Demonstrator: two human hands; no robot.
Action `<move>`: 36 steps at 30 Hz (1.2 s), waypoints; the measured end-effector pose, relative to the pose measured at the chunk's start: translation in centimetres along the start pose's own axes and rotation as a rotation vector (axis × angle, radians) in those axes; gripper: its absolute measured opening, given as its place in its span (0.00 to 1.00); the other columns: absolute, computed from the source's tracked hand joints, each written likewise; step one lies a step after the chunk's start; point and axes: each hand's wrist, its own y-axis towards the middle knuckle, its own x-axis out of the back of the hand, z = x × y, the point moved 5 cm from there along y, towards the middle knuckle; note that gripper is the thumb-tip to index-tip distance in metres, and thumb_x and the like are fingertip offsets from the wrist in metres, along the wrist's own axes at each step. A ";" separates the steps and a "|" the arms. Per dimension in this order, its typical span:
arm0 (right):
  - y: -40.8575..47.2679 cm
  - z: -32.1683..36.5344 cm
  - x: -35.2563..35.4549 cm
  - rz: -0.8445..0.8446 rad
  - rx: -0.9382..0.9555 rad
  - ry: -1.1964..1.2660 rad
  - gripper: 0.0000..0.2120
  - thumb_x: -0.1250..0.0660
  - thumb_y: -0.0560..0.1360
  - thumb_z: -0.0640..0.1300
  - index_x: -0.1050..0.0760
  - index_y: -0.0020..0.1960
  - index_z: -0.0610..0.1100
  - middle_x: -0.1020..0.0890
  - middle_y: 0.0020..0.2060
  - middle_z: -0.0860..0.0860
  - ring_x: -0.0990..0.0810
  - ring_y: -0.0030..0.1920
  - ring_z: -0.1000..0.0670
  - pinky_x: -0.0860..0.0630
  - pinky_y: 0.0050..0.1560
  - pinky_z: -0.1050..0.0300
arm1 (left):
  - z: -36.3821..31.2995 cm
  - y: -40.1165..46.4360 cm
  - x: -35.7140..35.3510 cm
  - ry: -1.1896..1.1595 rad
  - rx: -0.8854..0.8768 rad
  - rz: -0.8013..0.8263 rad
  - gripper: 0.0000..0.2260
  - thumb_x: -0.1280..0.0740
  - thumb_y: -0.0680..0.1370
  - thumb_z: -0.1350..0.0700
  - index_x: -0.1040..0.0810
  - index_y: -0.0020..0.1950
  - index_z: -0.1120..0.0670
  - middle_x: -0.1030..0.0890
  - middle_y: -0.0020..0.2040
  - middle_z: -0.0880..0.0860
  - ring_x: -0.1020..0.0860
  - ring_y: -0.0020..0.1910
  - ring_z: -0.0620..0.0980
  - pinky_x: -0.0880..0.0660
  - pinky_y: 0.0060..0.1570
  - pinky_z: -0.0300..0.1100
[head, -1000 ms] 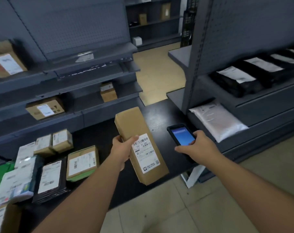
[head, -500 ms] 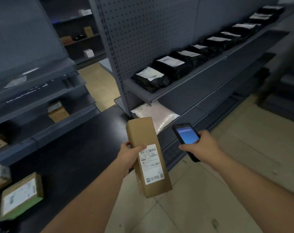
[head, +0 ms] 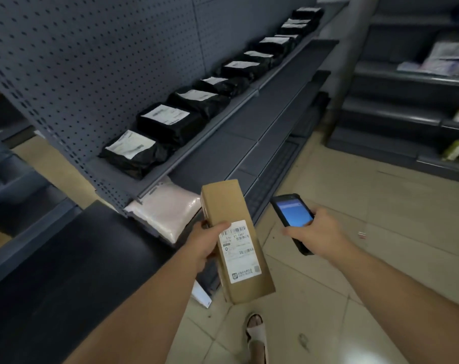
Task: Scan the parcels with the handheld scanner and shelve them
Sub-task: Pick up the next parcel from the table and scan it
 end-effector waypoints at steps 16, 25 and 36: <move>17.3 6.3 6.4 -0.070 -0.033 -0.020 0.30 0.19 0.68 0.52 0.32 0.61 0.46 0.20 0.49 0.47 0.18 0.46 0.47 0.25 0.34 0.56 | -13.2 15.6 -8.5 -0.003 0.043 0.075 0.17 0.25 0.78 0.46 0.22 0.63 0.51 0.12 0.50 0.53 0.15 0.50 0.54 0.21 0.45 0.48; 29.2 8.9 8.0 0.078 0.062 -0.060 0.33 0.17 0.67 0.52 0.35 0.60 0.47 0.21 0.49 0.47 0.19 0.46 0.47 0.20 0.40 0.52 | -15.7 20.8 -12.3 -0.113 0.087 -0.036 0.18 0.25 0.79 0.46 0.21 0.64 0.53 0.11 0.50 0.53 0.15 0.49 0.53 0.22 0.40 0.45; 40.5 12.8 8.0 0.336 0.234 -0.310 0.35 0.19 0.61 0.60 0.29 0.58 0.44 0.19 0.44 0.47 0.18 0.43 0.47 0.21 0.41 0.52 | -15.0 21.2 -14.5 -0.343 0.192 -0.352 0.15 0.27 0.79 0.43 0.17 0.59 0.52 0.11 0.48 0.52 0.15 0.50 0.53 0.24 0.44 0.45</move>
